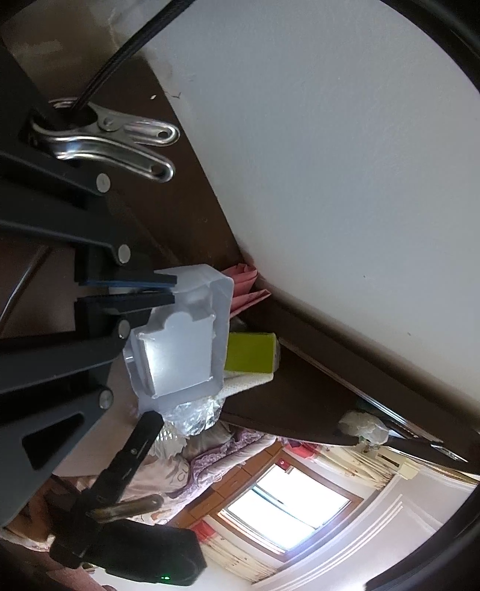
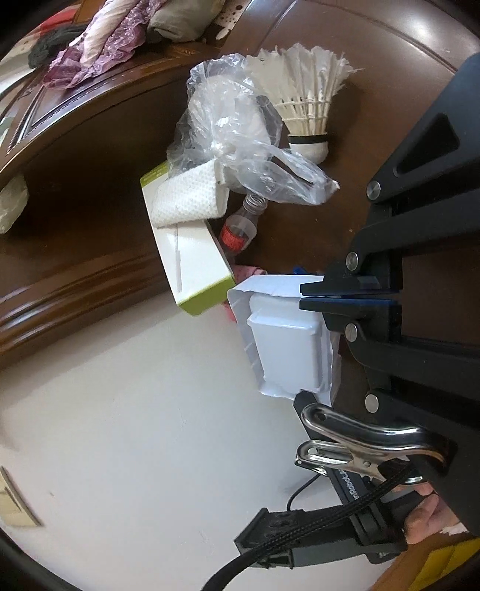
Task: Collect trash
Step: 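Carry the white plastic tray with both grippers down over the red bin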
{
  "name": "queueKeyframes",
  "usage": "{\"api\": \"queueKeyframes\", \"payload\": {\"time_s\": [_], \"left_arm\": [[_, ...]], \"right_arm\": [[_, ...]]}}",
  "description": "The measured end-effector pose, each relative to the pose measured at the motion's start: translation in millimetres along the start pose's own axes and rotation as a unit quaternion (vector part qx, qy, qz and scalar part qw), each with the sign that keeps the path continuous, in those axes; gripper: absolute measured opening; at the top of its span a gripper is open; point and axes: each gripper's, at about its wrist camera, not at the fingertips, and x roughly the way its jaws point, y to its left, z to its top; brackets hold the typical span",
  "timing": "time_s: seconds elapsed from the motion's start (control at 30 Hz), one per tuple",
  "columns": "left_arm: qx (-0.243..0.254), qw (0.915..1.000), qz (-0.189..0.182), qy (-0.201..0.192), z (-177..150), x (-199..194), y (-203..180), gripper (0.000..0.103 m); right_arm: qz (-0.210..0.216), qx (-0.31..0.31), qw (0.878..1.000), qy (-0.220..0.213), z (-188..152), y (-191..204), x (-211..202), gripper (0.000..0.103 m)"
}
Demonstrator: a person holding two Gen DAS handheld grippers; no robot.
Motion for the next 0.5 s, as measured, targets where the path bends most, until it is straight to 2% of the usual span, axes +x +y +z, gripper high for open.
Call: {"api": "queueKeyframes", "payload": {"time_s": [0.07,0.2,0.5], "left_arm": [[0.000,1.0000,-0.004,-0.008,-1,-5,-6,0.002],[0.033,0.9991,-0.002,-0.024,-1,-14,-29,0.002],[0.061,0.9980,-0.017,-0.004,-8,-10,-69,0.003]], "right_arm": [[-0.004,-0.007,1.000,-0.004,-4,2,-2,0.001],[-0.006,-0.001,1.000,-0.014,-4,-2,-11,0.001],[-0.015,0.024,0.998,-0.048,-4,-20,-45,0.001]]}}
